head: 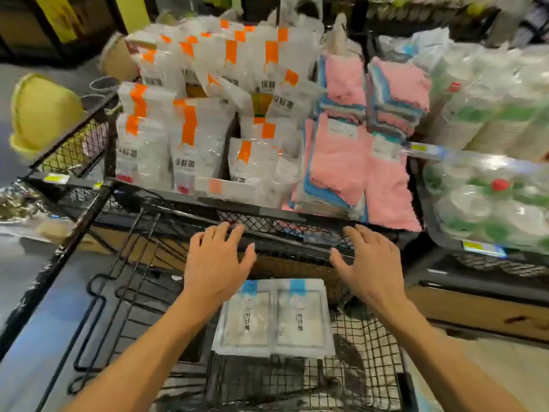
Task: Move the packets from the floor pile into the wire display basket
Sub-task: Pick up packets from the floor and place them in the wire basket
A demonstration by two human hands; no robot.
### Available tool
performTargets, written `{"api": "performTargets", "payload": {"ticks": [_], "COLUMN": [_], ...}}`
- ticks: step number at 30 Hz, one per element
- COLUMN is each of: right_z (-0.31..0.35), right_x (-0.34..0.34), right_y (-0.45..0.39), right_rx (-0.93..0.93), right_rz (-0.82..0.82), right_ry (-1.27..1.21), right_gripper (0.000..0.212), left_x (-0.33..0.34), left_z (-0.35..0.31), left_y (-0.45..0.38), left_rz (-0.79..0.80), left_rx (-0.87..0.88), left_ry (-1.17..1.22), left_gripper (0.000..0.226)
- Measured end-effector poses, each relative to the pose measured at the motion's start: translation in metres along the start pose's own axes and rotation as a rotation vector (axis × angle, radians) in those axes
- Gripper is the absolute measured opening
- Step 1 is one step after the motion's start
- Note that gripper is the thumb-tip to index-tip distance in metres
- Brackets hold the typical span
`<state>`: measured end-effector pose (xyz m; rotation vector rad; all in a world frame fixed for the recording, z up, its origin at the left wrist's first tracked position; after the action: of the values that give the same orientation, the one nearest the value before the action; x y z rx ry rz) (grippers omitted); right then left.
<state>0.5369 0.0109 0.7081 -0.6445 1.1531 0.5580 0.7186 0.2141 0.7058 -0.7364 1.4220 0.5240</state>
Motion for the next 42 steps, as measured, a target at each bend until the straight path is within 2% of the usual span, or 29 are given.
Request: {"api": "performTargets", "payload": {"ticks": [4,9,15,21,27,31,42], "right_z": [0.008,0.017,0.022,0.002,-0.028,-0.045,-0.097], "right_x": [-0.057,-0.103,-0.142,-0.178,-0.214,-0.235,-0.266], "right_y": [0.01,0.043,0.089,0.165,0.261,0.332,0.549], "right_rx": [0.038,0.173,0.378,0.581,0.808,0.957,1.265], "right_rz": [-0.083,-0.113,-0.126,-0.184,-0.269,-0.251,-0.372], "right_ry": [0.035,0.098,0.168,0.225,0.251,0.3,0.31], "right_gripper": [0.056,0.059,0.064,0.061,0.062,0.057,0.055], "left_x": [-0.056,-0.096,-0.122,-0.132,-0.14,-0.149,-0.163], "left_z": [-0.004,-0.013,-0.035,-0.094,-0.169,-0.222,-0.349], "left_y": [-0.005,-0.011,-0.021,0.002,0.051,0.098,0.273], "left_rz": [-0.043,-0.059,-0.096,-0.064,-0.076,-0.103,-0.092], "left_rx": [0.023,0.141,0.362,0.585,0.826,0.963,1.312], "left_ry": [0.01,0.004,0.029,0.047,0.126,0.194,0.209], "left_gripper": [0.065,0.07,0.069,0.064,0.068,0.063,0.056]}}
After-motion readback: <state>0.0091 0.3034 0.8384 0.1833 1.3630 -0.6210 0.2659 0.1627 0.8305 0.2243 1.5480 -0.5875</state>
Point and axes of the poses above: each hand's wrist, its own y-axis away from the middle knuckle, its own x-axis out of the palm, z = x × y, the point moved 3 cm from there along -y, towards the middle knuckle, and after that the axes turned 4 degrees about -y, right-handed, at the moved point
